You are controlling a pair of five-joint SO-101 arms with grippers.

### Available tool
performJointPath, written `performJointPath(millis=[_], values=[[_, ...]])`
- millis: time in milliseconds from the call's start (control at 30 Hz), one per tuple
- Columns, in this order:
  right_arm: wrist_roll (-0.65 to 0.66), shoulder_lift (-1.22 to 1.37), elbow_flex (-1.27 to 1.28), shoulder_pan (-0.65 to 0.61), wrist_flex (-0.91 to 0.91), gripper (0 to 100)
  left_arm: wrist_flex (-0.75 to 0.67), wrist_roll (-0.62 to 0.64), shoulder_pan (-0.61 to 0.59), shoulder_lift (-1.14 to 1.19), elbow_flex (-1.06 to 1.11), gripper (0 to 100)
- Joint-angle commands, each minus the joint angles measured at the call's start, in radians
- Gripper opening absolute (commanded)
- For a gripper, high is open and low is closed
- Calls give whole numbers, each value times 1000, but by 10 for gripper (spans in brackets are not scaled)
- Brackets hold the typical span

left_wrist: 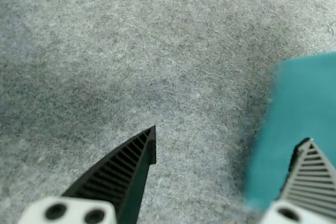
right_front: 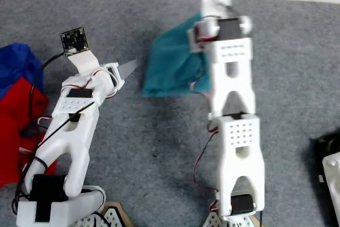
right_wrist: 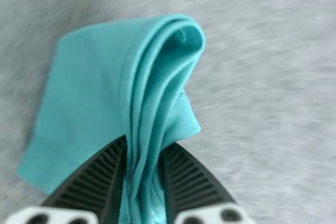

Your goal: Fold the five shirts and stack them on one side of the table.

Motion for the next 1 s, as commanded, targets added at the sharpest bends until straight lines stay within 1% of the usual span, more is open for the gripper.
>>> performJointPath(millis=[0, 167, 367, 667, 967], values=[[40, -25, -68, 107, 12, 7, -20, 9, -13, -1, -22, 400], [92, -85, -101, 217, 12, 7, -20, 9, -13, 1, -22, 400], [95, -252, -65, 346, 13, 7, -20, 9, -13, 1, -22, 400], [97, -513, 274, 593, 12, 7, -20, 9, -13, 2, -21, 400], [212, -845, 659, 788, 8, 7, -20, 8, -8, 2, -18, 400]])
